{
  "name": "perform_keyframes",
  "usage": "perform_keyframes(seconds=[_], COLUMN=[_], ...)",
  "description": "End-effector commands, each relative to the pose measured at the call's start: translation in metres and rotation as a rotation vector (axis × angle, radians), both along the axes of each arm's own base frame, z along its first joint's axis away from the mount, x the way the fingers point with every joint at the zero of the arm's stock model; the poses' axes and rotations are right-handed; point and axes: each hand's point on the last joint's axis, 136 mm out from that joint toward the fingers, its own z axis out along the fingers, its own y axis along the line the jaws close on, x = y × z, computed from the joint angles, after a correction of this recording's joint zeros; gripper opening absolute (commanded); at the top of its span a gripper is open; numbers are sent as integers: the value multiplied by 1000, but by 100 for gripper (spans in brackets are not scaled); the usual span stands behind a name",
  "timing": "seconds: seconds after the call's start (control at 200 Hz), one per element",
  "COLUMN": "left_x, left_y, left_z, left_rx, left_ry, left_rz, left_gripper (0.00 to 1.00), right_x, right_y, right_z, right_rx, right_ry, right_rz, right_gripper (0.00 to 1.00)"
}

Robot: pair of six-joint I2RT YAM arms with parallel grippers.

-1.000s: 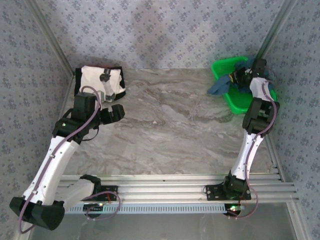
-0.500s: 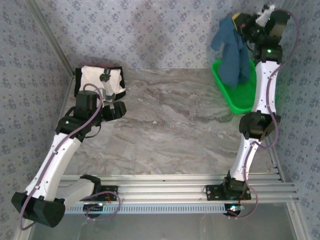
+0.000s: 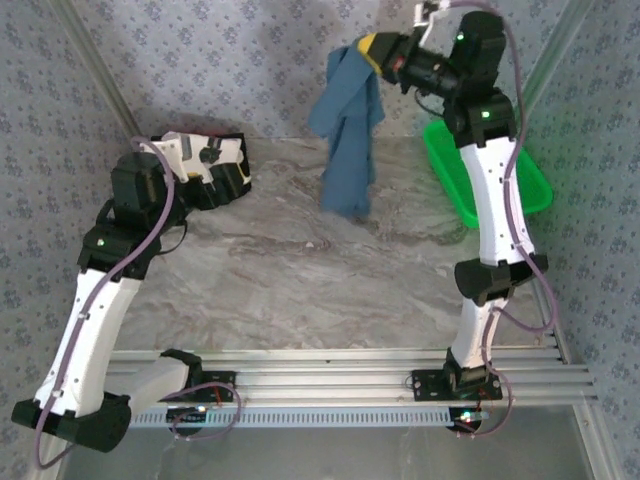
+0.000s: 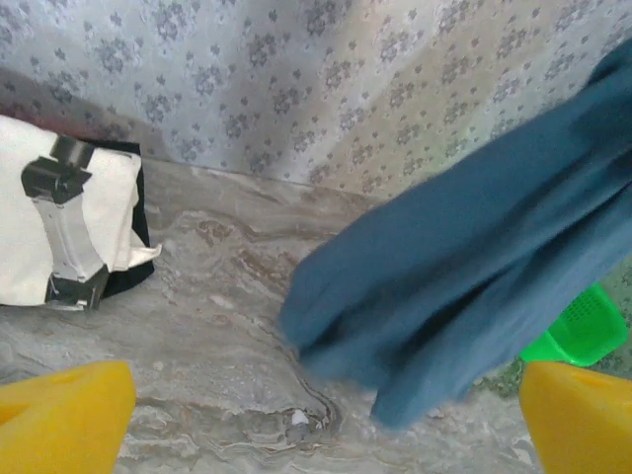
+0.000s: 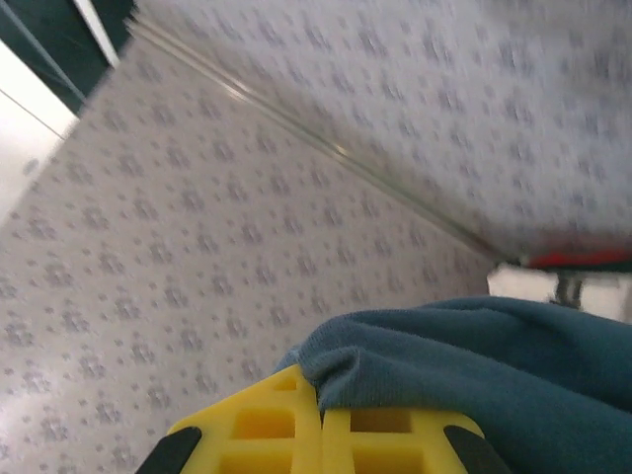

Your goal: Fold and stack the t-shirts

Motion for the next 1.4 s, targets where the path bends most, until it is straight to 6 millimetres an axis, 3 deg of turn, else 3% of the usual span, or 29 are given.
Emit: perform_keyframes(seconds=[0.0, 0.105, 0.26, 0.4, 0.505, 0.68, 0.755, 0.829, 0.884, 0.954, 1.089, 1.194, 1.394], left_x=[-20, -34, -49, -62, -75, -95, -102, -108, -111, -113, -119, -130, -152], left_y=[9, 4, -4, -5, -3, 7, 10, 11, 10, 4, -5, -13, -10], left_z=[5, -5, -41, -94, -133, -174, -187, -199, -209, -217, -233, -248, -292], left_rx=[34, 30, 16, -2, -21, -47, -51, -58, -66, -95, -126, -120, 44], left_ry=[-31, -18, 78, 211, 312, 396, 425, 458, 494, 528, 604, 699, 895], left_rz=[4, -51, -114, -119, -101, -46, -34, -29, -27, -42, -52, -61, 18], left_gripper=[100, 100, 99, 97, 96, 94, 94, 94, 94, 92, 90, 88, 82], right_x=[-6, -18, -40, -62, -84, -116, -124, -127, -123, -121, -109, -100, -96], right_y=[8, 25, 58, 96, 138, 207, 235, 254, 257, 252, 217, 181, 116], right_z=[-64, -132, -214, -272, -314, -374, -384, -385, -381, -374, -365, -343, -316], right_rx=[-117, -247, -468, -674, -794, -835, -758, -674, -640, -618, -626, -613, -578], right_ry=[122, 247, 383, 458, 508, 613, 647, 662, 656, 644, 625, 580, 505], right_rz=[-4, 25, 103, 169, 269, 385, 429, 475, 488, 510, 483, 441, 364], right_gripper=[0, 0, 0, 0, 0, 0, 4, 23, 35, 43, 50, 58, 69])
